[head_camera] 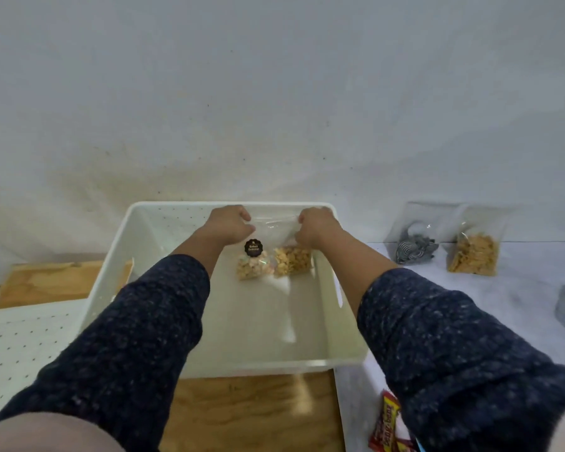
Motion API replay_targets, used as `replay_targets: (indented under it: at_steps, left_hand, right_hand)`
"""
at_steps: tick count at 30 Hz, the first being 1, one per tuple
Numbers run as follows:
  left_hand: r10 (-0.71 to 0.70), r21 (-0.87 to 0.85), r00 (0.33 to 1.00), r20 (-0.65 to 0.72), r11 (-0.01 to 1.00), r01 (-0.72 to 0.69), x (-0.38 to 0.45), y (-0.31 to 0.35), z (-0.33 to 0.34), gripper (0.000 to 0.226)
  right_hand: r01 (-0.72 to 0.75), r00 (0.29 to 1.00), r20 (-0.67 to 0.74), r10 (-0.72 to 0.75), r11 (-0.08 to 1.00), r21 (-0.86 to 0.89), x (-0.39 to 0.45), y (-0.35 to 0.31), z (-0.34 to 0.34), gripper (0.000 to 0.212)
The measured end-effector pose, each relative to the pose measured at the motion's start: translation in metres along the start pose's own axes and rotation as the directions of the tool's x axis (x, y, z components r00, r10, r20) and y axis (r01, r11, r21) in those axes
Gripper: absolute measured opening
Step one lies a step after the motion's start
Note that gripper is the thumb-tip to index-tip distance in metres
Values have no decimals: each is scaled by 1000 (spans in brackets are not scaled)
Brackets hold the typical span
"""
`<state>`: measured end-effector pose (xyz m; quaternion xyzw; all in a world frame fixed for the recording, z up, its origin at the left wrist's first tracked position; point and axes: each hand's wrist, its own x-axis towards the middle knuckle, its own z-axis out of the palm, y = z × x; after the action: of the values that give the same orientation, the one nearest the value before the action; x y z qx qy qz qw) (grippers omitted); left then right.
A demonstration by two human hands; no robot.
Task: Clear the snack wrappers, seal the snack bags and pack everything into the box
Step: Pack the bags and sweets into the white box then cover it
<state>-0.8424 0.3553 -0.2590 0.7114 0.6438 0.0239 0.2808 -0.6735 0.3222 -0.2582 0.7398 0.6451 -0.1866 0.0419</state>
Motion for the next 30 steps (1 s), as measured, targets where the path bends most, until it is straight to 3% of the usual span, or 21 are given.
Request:
replay_targets:
  at_steps: [4,8,14,19,25,30]
  left_hand:
    - [57,236,998,-13,970,-52,-22,25,-37,49]
    - [161,310,984,-81,942,-128,-43,58,-56,58]
    - [402,257,893,-203,902,-348,-69,131,-43,61]
    - [519,202,839,-165,850,-486,-86,187,2,61]
    - [496,133,866,-63,864,-486,-75,232,79,59]
    - [354,14,935,-22,935,-353,-47,260,145,54]
  right_hand:
    - [-53,997,-64,53,999,-3,-28,3,-36,40]
    - [-64,977,-206,57,997,-30,-66,17,-73,44]
    - [-134,928,-351,128,991,7,-118,69,-102,57]
    - [-209,904,-363,224,975,79,-151,152,-94,56]
    - [-248,902,-299,313,940,236,-160,253,-67,58]
    - [-225,939,-191,286,931,288,-129,329,-49,53]
